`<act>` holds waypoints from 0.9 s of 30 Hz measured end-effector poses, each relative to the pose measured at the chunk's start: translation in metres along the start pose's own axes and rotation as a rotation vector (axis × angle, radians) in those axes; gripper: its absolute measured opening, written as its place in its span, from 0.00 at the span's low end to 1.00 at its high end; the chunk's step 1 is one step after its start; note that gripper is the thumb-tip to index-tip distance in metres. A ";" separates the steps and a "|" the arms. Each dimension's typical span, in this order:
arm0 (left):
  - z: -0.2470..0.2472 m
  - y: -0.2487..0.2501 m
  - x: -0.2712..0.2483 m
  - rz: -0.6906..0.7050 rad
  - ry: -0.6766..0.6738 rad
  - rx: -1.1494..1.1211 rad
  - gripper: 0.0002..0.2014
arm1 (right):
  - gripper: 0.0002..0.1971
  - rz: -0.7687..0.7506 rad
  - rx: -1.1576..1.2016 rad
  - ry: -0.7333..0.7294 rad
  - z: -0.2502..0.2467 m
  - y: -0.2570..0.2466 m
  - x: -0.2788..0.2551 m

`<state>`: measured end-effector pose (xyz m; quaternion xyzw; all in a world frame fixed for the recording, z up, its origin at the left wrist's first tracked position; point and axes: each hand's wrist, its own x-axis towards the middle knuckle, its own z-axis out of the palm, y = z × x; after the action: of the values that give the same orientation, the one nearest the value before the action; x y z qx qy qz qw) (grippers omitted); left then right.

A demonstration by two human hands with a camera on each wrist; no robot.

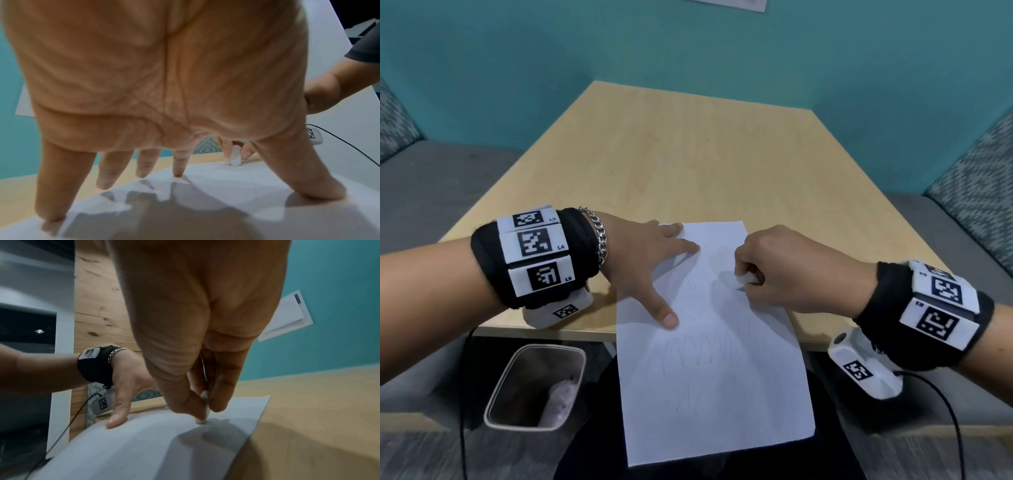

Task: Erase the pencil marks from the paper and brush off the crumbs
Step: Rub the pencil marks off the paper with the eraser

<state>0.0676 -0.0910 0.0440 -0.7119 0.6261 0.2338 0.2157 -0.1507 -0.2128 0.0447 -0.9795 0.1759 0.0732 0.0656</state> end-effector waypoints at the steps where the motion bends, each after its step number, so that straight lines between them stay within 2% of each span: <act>1: 0.001 0.000 0.001 0.011 -0.002 0.003 0.65 | 0.07 0.005 -0.002 0.004 0.000 0.002 0.001; 6: -0.003 0.005 0.001 -0.004 -0.039 0.016 0.63 | 0.05 -0.019 -0.024 0.056 -0.004 0.004 0.012; 12: -0.007 0.007 0.008 -0.044 -0.073 0.043 0.67 | 0.06 -0.114 -0.044 -0.021 -0.002 -0.010 0.010; 18: -0.008 0.008 0.010 -0.047 -0.075 0.069 0.68 | 0.06 -0.041 -0.067 0.041 -0.008 0.001 0.025; 23: -0.008 0.008 0.011 -0.059 -0.079 0.077 0.70 | 0.06 -0.124 -0.067 -0.046 -0.007 -0.012 0.017; 27: -0.010 0.009 0.010 -0.056 -0.082 0.078 0.69 | 0.07 -0.039 -0.081 0.012 -0.010 -0.002 0.028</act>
<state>0.0605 -0.1060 0.0454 -0.7100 0.6053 0.2322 0.2751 -0.1231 -0.2218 0.0498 -0.9850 0.1539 0.0730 0.0262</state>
